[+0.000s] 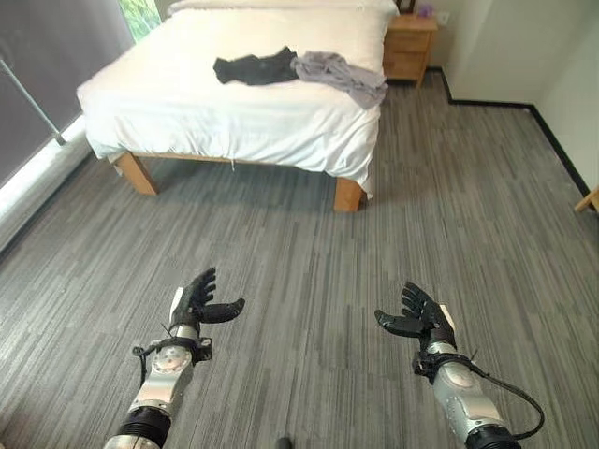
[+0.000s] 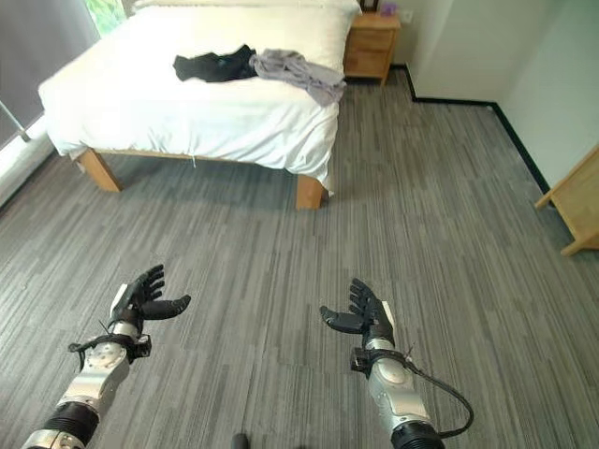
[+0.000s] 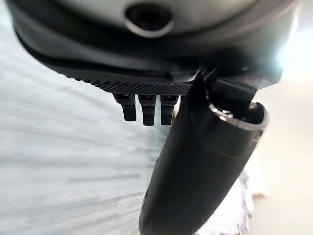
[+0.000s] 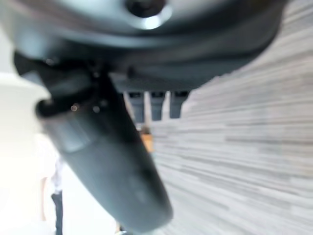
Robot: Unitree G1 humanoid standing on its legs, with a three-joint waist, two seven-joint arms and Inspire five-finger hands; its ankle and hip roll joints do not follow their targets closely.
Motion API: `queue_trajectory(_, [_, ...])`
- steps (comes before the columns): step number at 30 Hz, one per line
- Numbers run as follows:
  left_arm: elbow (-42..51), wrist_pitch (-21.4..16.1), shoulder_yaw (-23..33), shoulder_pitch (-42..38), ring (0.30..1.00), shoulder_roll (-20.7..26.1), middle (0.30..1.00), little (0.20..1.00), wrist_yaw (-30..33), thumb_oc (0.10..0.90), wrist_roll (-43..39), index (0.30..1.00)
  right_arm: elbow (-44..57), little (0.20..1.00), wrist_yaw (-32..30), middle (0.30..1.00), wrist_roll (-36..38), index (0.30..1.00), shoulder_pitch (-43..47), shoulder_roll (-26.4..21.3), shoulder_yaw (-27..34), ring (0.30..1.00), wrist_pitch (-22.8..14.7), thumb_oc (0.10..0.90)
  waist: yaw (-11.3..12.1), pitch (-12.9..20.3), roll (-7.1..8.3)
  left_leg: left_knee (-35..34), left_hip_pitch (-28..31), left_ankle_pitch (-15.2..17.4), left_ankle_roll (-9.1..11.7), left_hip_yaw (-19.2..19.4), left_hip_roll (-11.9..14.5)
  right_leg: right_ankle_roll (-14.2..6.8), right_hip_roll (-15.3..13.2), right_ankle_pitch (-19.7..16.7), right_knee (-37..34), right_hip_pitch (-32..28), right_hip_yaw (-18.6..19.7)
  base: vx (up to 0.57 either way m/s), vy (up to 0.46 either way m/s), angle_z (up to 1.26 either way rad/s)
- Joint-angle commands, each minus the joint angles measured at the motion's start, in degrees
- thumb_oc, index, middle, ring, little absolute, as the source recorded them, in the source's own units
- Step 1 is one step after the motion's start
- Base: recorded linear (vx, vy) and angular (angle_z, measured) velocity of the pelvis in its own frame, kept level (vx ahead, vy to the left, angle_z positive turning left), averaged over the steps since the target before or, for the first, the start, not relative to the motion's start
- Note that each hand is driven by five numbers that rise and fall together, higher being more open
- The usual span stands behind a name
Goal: Pick up bed clothes into laundry basket.
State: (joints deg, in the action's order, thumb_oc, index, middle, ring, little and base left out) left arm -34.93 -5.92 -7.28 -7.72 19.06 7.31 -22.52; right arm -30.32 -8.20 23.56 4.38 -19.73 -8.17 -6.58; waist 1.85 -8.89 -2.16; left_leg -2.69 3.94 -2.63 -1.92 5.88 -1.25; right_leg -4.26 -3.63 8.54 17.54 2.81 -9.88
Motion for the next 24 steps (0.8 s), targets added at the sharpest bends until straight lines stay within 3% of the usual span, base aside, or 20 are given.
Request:
queue_trajectory(1, [4.71, -4.34, 2.86, -3.24, 0.900, 2.75, 0.900, 0.900, 0.76, 0.800, -0.74, 0.900, 9.26, 0.900, -2.64, 0.900, -4.22, 0.900, 0.60, 1.68, 3.35, 0.900, -5.37, 0.800, -1.40, -0.76, 3.09, -2.31, 2.70, 5.28, -0.50, -1.43, -1.10, -6.82, -10.25, -15.14, 11.37, 8.63, 5.57, 0.17, 0.145, 0.11])
queue_trajectory(3, [5.69, -4.62, 3.09, -3.44, 0.900, 3.38, 0.900, 0.900, 0.85, 0.800, 0.27, 0.900, 9.80, 0.900, -2.58, 0.900, -6.13, 0.900, 0.25, 1.63, 3.25, 0.900, -5.38, 0.800, -2.56, -1.68, 3.71, -2.31, 5.05, 7.12, 0.19, -1.30, -0.74, -7.27, -11.27, -16.30, 10.19, 13.91, 4.18, 0.28, 0.001, 0.11])
queue_trajectory(4, [6.47, -4.74, 3.25, -3.52, 0.900, 3.75, 0.900, 0.900, 0.84, 0.800, 0.51, 0.900, 10.68, 0.900, -2.31, 0.900, -6.46, 0.900, 0.12, 1.59, 3.21, 0.900, -5.23, 0.800, -3.58, -1.77, 4.10, -2.31, 6.44, 8.62, 0.93, -1.46, -0.54, -7.31, -11.63, -16.30, 5.63, 15.36, 2.43, 0.27, -0.058, -0.08])
queue_trajectory(5, [6.48, -4.73, 3.27, -3.50, 0.900, 3.75, 0.900, 0.900, 0.84, 0.800, 0.51, 0.900, 10.70, 0.900, -2.31, 0.900, -6.47, 0.900, 0.10, 1.59, 3.20, 0.900, -5.22, 0.800, -3.66, -1.82, 4.03, -2.31, 6.52, 8.65, 0.94, -1.54, -0.46, -7.30, -11.59, -16.29, 5.56, 15.19, 2.30, 0.49, -0.177, -0.04])
queue_trajectory(6, [7.58, -5.34, 3.05, -4.68, 0.900, 5.18, 0.900, 0.900, 0.61, 0.800, 0.41, 0.900, 11.61, 0.900, -2.15, 0.900, -5.93, 0.900, -0.07, 0.76, 4.31, 0.900, -5.59, 0.800, -6.21, -1.81, 5.41, -2.31, 9.49, 11.49, 2.78, -2.90, -0.54, -7.91, -11.43, -17.71, -5.60, 18.17, 1.19, 0.51, -0.191, 0.01])
queue_trajectory(7, [7.03, -5.73, 2.35, -6.13, 0.900, 5.72, 0.900, 0.900, 0.57, 0.800, 0.62, 0.900, 11.11, 0.900, -2.71, 0.900, -5.80, 0.900, 0.29, 0.61, 4.47, 0.900, -5.82, 0.800, -7.87, -2.08, 4.79, -2.31, 11.36, 13.12, 3.66, -4.27, 0.99, -8.58, -9.76, -19.76, -12.26, 17.90, 0.13, 0.67, -0.241, 0.21])
queue_trajectory(9, [6.66, -5.92, 1.77, -7.38, 0.900, 5.95, 0.900, 0.900, 0.65, 0.800, 0.93, 0.900, 10.96, 0.900, -3.05, 0.900, -5.85, 0.900, 0.91, 0.46, 4.33, 0.900, -5.89, 0.800, -8.80, -2.11, 4.75, -2.31, 12.48, 13.99, 4.44, -4.93, 1.88, -9.11, -9.29, -21.50, -16.09, 18.25, -0.82, 0.43, -0.149, 0.42])
queue_trajectory(10, [6.77, -6.29, 1.43, -9.42, 0.900, 5.77, 0.900, 0.900, 1.02, 0.800, 1.65, 0.900, 11.21, 0.900, -3.71, 0.900, -6.71, 0.900, 2.22, 0.59, 4.30, 0.900, -6.13, 0.800, -10.00, -1.28, 5.03, -2.31, 15.24, 15.89, 6.18, -5.19, 3.68, -10.25, -10.45, -24.33, -21.18, 21.03, -5.24, 0.50, -0.199, 0.55])
queue_trajectory(11, [7.45, -6.43, 1.21, -9.53, 0.900, 5.76, 0.900, 0.900, 1.22, 0.800, 2.08, 0.900, 11.81, 0.900, -3.82, 0.900, -7.21, 0.900, 2.29, 0.31, 4.31, 0.900, -5.92, 0.800, -10.49, -0.76, 5.15, -2.31, 16.10, 16.40, 6.63, -5.52, 4.22, -10.30, -10.52, -24.77, -20.79, 21.01, -5.09, 0.69, -0.248, 0.57])
queue_trajectory(12, [8.06, -6.56, 1.07, -9.49, 0.900, 5.56, 0.900, 0.900, 1.36, 0.800, 1.99, 0.900, 12.58, 0.900, -3.74, 0.900, -7.48, 0.900, 1.85, 0.12, 4.36, 0.900, -5.89, 0.800, -11.31, 0.04, 5.28, -2.31, 17.45, 16.18, 6.72, -6.41, 4.62, -9.79, -9.80, -24.96, -19.33, 20.58, -3.61, 0.55, -0.170, 0.48])
queue_trajectory(13, [9.44, -6.76, 0.93, -9.19, 0.900, 5.18, 0.900, 0.900, 0.79, 0.800, 1.36, 0.900, 13.61, 0.900, -3.22, 0.900, -7.18, 0.900, 1.04, -0.17, 4.72, 0.900, -6.01, 0.800, -11.90, 0.97, 4.77, -2.31, 19.19, 13.86, 7.42, -7.13, 6.07, -8.97, -8.83, -24.61, -17.42, 20.00, -2.65, 0.59, -0.188, 0.59])
queue_trajectory(15, [10.17, -6.81, 0.68, -7.38, 0.900, 3.46, 0.900, 0.900, 0.54, 0.800, -0.24, 0.900, 14.29, 0.900, -2.30, 0.900, -6.32, 0.900, -0.37, -0.93, 4.31, 0.900, -6.37, 0.800, -12.02, 1.91, 2.82, 7.46, 17.45, 6.65, 9.06, -6.84, 9.76, -6.25, -6.20, -22.79, -14.89, 18.31, -3.11, 0.46, -0.183, 0.62])
queue_trajectory(16, [10.19, -6.80, 0.68, -7.35, 0.900, 3.45, 0.900, 0.900, 0.55, 0.800, -0.23, 0.900, 14.32, 0.900, -2.29, 0.900, -6.31, 0.900, -0.40, -0.95, 4.30, 0.900, -6.36, 0.800, -12.27, 2.08, 2.96, 7.42, 17.17, 6.43, 9.13, -7.13, 9.65, -6.17, -6.45, -22.85, -14.90, 18.46, -3.25, 0.64, -0.386, 0.24])
queue_trajectory(17, [10.94, -5.92, 0.31, -5.54, 0.900, 1.93, 0.900, 0.900, 0.31, 0.800, -0.96, 0.900, 14.85, 0.900, -1.10, 0.900, -5.35, 0.900, -1.61, -2.09, 3.68, 0.900, -6.01, 0.800, -11.72, 2.41, 3.61, 28.54, 10.06, -6.97, 9.55, -7.25, 11.51, -1.77, -3.70, -18.86, -13.00, 13.10, -2.34, 0.87, -0.681, -0.08])
queue_trajectory(18, [12.35, -5.69, 1.33, -4.45, 0.900, 1.33, 0.900, 0.900, -0.41, 0.800, -2.15, 0.900, 16.93, 0.900, -0.44, 0.900, -3.95, 0.900, -2.05, -3.07, 3.70, 0.900, -5.94, 0.800, -9.48, 0.80, 6.62, 47.61, -0.63, -10.07, 9.14, -5.70, 10.76, 2.24, -2.96, -15.75, -14.56, 6.56, -1.45, 0.86, -0.675, -0.07])
queue_trajectory(19, [12.36, -5.67, 1.30, -4.48, 0.900, 1.38, 0.900, 0.900, -0.42, 0.800, -2.16, 0.900, 16.97, 0.900, -0.42, 0.900, -3.94, 0.900, -2.06, -3.03, 3.76, 0.900, -5.92, 0.800, -9.63, 0.88, 6.80, 47.95, -1.12, -10.15, 9.09, -5.91, 10.56, 2.28, -3.19, -15.92, -14.62, 6.74, -1.56, 0.63, -0.472, -0.31])
queue_trajectory(20, [12.47, -5.78, 1.94, -3.58, 0.900, 0.70, 0.900, 0.900, -0.25, 0.800, -2.54, 0.900, 17.38, 0.900, -0.16, 0.900, -4.17, 0.900, -2.25, -3.69, 3.61, 0.900, -5.91, 0.800, -7.30, 0.00, 7.70, 52.68, -5.84, -7.71, 7.53, -6.39, 7.15, 3.39, -2.33, -13.62, -15.06, 3.69, 0.02, 0.42, -0.189, -0.59])
queue_trajectory(21, [12.84, -5.79, 1.81, -3.50, 0.900, 0.48, 0.900, 0.900, -0.30, 0.800, -2.81, 0.900, 17.67, 0.900, -0.26, 0.900, -4.61, 0.900, -1.82, -4.40, 3.58, 0.900, -5.71, 0.800, -5.80, -0.94, 8.00, 54.66, -11.29, -5.71, 7.26, -5.54, 6.23, 3.27, -2.00, -12.53, -15.94, 0.60, 1.12, 0.64, -0.217, -0.92])
queue_trajectory(22, [12.91, -5.71, 2.01, -3.56, 0.900, 0.13, 0.900, 0.900, 0.20, 0.800, -3.14, 0.900, 17.20, 0.900, -0.51, 0.900, -4.51, 0.900, -0.89, -4.74, 3.39, 0.900, -5.33, 0.800, -4.15, -1.27, 7.89, 53.42, -15.85, -4.76, 6.72, -4.36, 5.61, 3.08, -1.57, -11.86, -16.76, -1.85, 1.99, 0.66, -0.131, -0.55])
queue_trajectory(24, [14.17, -6.23, 2.69, -2.69, 0.900, -0.09, 0.900, 0.900, -0.25, 0.800, -4.72, 0.900, 16.55, 0.900, -0.39, 0.900, -3.08, 0.900, 1.64, -4.57, 2.62, 0.900, -5.27, 0.800, -0.51, -1.28, 6.85, 44.09, -21.32, -4.57, 6.82, -1.79, 6.49, 2.46, -0.67, -9.20, -18.19, -7.50, 2.85, 0.71, -0.018, -0.41])
